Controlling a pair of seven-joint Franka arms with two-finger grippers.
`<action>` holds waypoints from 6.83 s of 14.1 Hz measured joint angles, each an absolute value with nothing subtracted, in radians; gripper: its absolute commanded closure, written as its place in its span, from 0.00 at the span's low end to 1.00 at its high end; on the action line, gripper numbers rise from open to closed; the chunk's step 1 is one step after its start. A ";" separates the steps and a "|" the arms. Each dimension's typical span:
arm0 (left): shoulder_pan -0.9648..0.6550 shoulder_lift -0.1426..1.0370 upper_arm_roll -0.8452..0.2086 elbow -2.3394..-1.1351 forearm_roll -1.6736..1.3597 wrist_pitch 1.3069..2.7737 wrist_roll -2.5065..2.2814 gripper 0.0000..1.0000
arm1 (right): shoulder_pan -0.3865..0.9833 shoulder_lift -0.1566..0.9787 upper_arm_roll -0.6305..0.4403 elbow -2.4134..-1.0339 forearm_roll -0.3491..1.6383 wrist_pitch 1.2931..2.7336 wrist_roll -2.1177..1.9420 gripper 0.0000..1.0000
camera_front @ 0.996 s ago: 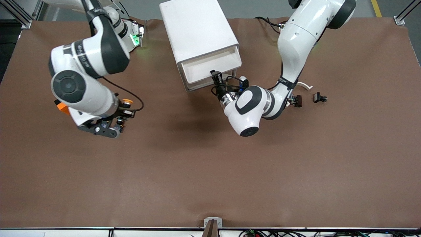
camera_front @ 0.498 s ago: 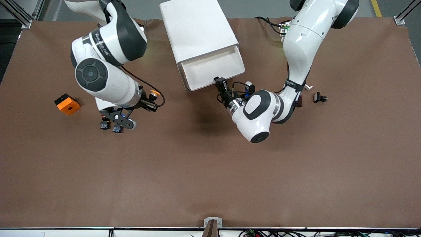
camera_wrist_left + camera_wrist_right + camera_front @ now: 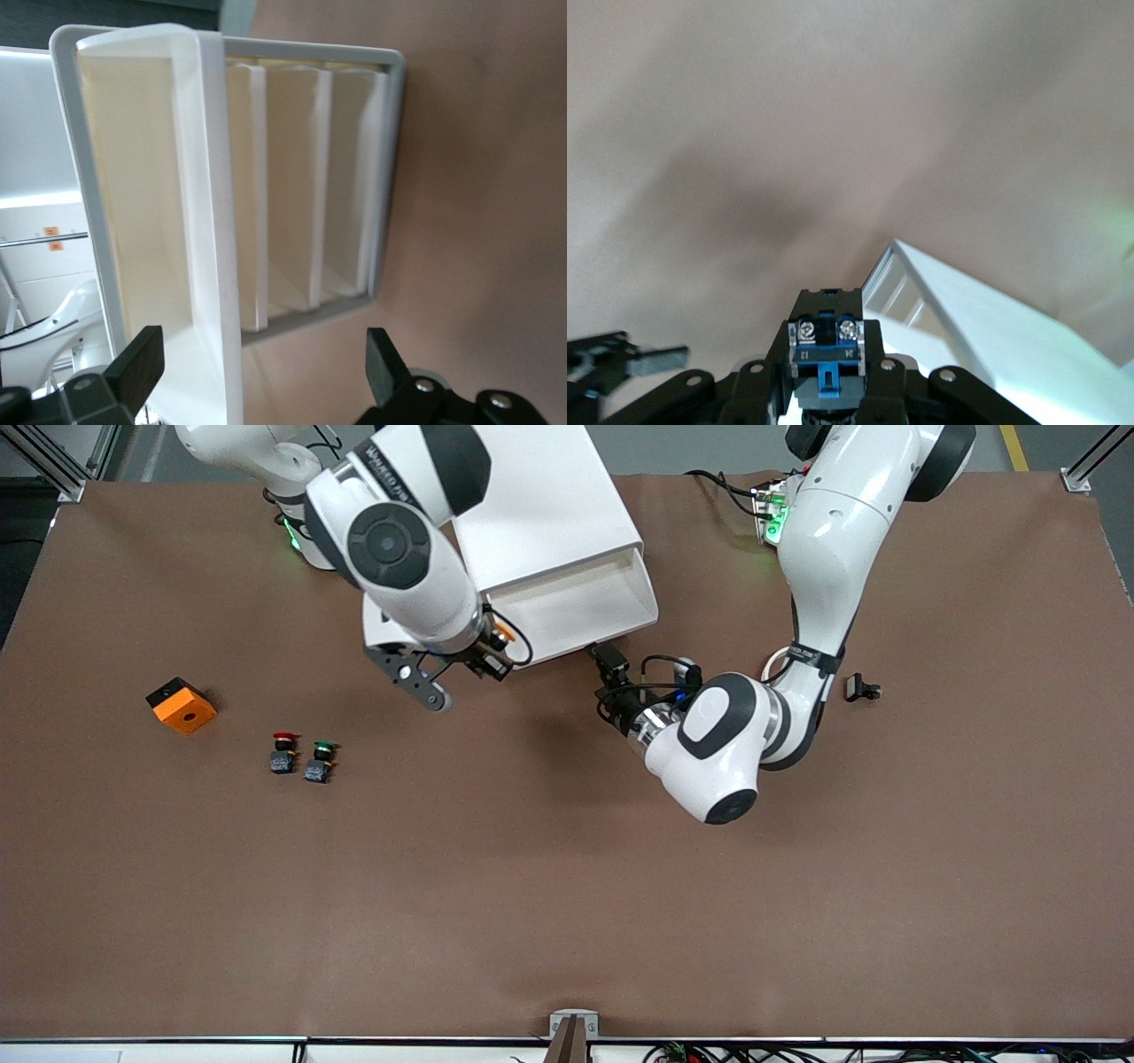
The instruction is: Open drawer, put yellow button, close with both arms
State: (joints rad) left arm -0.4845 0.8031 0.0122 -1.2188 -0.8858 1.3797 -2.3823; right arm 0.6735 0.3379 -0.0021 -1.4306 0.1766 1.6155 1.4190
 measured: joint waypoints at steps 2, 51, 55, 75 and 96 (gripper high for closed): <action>-0.481 0.791 0.065 -1.186 -0.886 1.380 -2.309 0.00 | 0.729 0.336 -0.002 -1.428 0.177 1.637 1.544 1.00; -0.523 0.381 0.081 -1.513 -0.105 1.796 -0.162 0.00 | 0.881 0.383 -0.016 -1.501 0.197 1.680 2.067 0.00; -0.560 0.405 0.078 -1.536 -0.087 1.854 -0.162 0.00 | 0.856 0.344 -0.029 -1.432 0.197 1.632 2.067 0.00; -0.709 0.378 -0.110 -1.699 -0.138 1.987 -0.971 0.00 | 0.173 -0.080 -0.048 -1.592 0.121 1.449 0.327 0.00; -0.709 0.383 -0.243 -1.804 -0.353 1.988 -1.006 0.00 | -0.006 -0.079 -0.030 -1.615 0.038 1.524 0.085 0.00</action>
State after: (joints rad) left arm -0.7093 0.3826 -0.2427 -1.8045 -0.3530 1.9880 -1.0058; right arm -0.0064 -0.0790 -0.0296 -1.6150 0.0384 1.5244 0.0847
